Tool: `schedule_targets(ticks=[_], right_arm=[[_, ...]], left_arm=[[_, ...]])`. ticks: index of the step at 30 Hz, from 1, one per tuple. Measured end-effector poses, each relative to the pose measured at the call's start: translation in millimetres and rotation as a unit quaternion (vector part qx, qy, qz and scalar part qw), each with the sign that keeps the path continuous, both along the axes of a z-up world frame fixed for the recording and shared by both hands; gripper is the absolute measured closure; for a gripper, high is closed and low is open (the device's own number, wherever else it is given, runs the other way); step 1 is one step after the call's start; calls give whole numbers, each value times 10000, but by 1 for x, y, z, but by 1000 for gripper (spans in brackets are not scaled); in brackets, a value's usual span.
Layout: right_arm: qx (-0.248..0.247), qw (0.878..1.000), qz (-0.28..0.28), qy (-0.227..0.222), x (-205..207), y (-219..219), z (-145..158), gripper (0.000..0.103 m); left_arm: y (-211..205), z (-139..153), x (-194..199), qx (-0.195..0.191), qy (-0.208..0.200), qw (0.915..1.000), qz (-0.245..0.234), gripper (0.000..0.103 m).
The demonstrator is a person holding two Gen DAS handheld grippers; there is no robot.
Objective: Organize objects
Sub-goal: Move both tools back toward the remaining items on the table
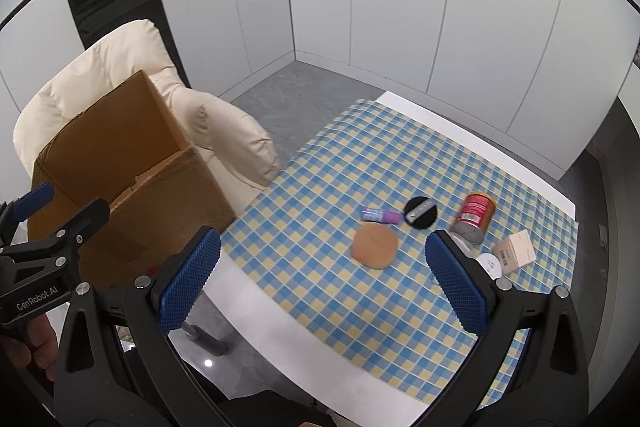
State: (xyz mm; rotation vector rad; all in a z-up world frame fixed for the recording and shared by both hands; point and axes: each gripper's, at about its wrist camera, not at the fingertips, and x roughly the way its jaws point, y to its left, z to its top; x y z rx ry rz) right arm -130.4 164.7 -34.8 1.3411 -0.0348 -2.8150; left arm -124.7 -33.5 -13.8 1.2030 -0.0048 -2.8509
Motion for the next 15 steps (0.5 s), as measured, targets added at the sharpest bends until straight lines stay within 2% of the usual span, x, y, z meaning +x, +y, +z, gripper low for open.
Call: schedule_targets(ticks=[15], right_arm=[[-2,9991,-429,-37,19,50,-2,0]], left_arm=[[52,-2,-6,0,0,9989,-463,1]])
